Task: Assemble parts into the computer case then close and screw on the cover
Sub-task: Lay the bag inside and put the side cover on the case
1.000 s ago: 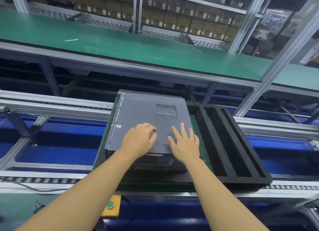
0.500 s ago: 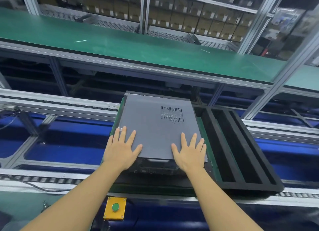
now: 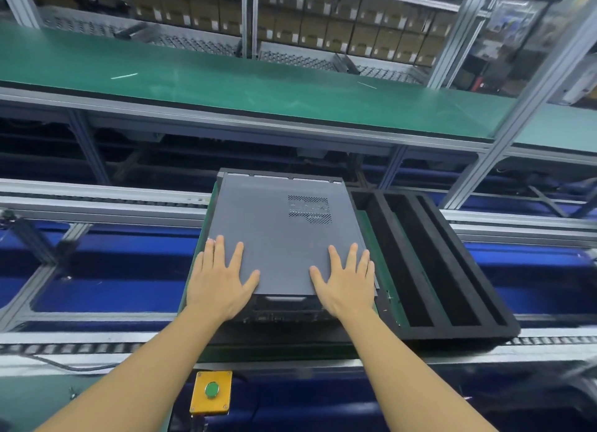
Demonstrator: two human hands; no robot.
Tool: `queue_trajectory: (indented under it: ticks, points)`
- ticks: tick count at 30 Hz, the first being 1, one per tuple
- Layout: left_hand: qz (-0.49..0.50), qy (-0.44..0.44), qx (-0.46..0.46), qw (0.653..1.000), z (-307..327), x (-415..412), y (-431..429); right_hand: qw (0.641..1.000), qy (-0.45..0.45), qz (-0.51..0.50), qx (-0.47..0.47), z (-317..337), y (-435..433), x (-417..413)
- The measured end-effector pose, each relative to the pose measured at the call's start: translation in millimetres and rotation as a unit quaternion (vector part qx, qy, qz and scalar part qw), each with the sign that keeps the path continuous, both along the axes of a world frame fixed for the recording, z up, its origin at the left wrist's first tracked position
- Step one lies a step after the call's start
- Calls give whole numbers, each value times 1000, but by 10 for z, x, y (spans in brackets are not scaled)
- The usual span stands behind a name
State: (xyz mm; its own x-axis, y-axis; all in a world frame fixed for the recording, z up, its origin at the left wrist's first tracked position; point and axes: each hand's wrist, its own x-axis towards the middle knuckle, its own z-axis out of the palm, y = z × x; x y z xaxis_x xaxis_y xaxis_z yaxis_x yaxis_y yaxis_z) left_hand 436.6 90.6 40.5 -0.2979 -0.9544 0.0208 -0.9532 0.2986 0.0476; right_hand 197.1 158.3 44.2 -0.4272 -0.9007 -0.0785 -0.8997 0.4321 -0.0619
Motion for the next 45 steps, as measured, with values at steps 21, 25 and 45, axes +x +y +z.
queue_trajectory:
  ticks: [21,25,45]
  points:
    - [20,73,-8,997,-15,-102,-469,1000,-25,-5,-5,96,-298,-252]
    - [6,86,0,996,-5,-172,-583,1000,-19,6,4,63,-414,-304]
    - [-55,28,48,997,-23,-86,-548,1000,-4,7,6,22,-444,-305]
